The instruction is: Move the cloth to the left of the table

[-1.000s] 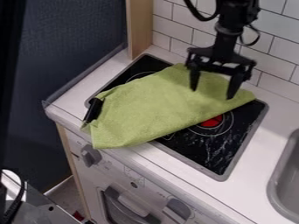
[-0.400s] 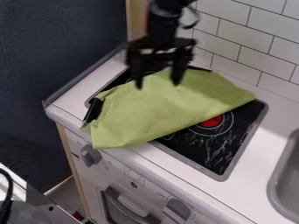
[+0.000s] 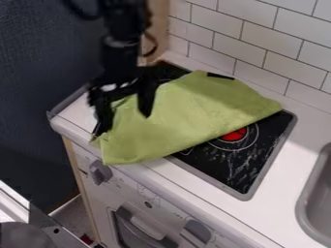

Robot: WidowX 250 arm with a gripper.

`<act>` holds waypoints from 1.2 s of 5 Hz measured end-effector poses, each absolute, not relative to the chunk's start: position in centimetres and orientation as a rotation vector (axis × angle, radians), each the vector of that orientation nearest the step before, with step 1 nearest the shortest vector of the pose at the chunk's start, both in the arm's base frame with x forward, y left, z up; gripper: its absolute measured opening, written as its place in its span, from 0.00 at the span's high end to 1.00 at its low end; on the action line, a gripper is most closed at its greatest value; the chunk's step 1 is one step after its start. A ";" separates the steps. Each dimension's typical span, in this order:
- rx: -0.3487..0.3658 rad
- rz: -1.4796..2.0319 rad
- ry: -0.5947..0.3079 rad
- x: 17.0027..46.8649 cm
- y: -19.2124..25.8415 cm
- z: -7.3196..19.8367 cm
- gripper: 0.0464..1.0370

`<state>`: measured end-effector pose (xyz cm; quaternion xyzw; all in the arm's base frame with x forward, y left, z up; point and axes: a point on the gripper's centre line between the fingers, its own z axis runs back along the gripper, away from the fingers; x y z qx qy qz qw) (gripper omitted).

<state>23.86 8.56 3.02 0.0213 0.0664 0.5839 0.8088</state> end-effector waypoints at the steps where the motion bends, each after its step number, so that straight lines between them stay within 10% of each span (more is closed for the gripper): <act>1: 0.019 1.273 0.146 22.9 9.6 2.2 0.04; 4: -0.070 1.238 0.208 21.4 9.8 -1.5 0.09; 6: -0.034 1.232 0.191 21.8 9.8 -1.4 0.70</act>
